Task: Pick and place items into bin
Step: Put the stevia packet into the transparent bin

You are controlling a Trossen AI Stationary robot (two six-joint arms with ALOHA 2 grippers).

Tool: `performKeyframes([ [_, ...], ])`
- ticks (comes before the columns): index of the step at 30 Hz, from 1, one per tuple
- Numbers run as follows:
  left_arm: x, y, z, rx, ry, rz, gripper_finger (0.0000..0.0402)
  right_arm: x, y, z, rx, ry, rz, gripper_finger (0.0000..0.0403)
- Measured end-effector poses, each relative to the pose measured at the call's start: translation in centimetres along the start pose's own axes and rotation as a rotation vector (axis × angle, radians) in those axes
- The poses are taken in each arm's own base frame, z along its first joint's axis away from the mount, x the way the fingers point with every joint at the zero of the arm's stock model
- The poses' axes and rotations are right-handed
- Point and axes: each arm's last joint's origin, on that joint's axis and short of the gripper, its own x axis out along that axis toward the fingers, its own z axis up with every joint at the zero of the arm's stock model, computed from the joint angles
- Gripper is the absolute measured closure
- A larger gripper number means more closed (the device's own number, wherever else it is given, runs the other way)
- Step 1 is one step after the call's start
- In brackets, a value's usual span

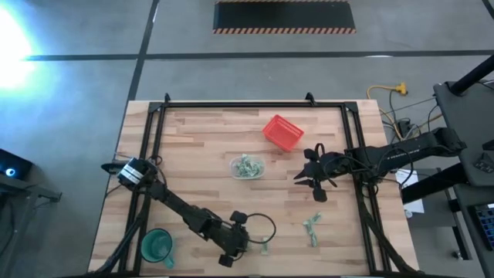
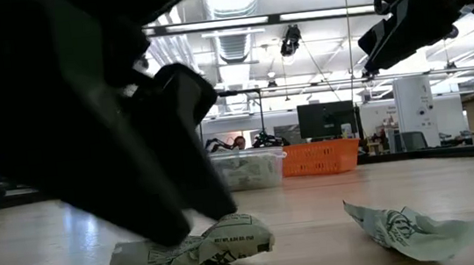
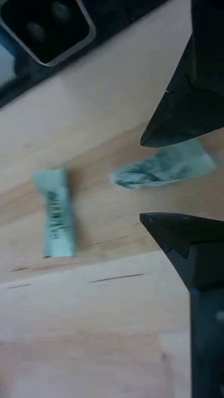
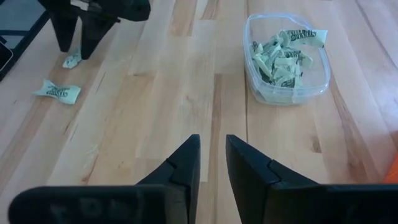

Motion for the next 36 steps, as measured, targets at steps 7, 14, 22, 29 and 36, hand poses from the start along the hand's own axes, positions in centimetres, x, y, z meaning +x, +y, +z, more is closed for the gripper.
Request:
performKeyframes([
  [7,1.2,0.3,-0.9,0.003,0.033,0.002,0.0235,0.0,0.0,-0.1,0.001,0.002,0.0,0.0335],
  [14,1.4,0.8,-1.3,0.034,0.075,0.041,0.0239,0.0,0.0,-0.1,0.0,0.0,0.001,0.0335],
  [22,0.9,1.1,-1.2,0.057,0.078,0.075,0.0313,0.0,0.0,-0.1,-0.002,-0.001,0.001,0.0335],
  [29,0.8,1.1,-1.0,0.1,0.074,0.084,0.0387,0.0,0.0,-0.1,-0.002,-0.001,0.0,0.0335],
  [36,-0.7,2.1,-0.3,0.155,0.051,0.323,0.0392,0.0,0.0,0.0,-0.011,-0.005,0.0,0.0335],
])
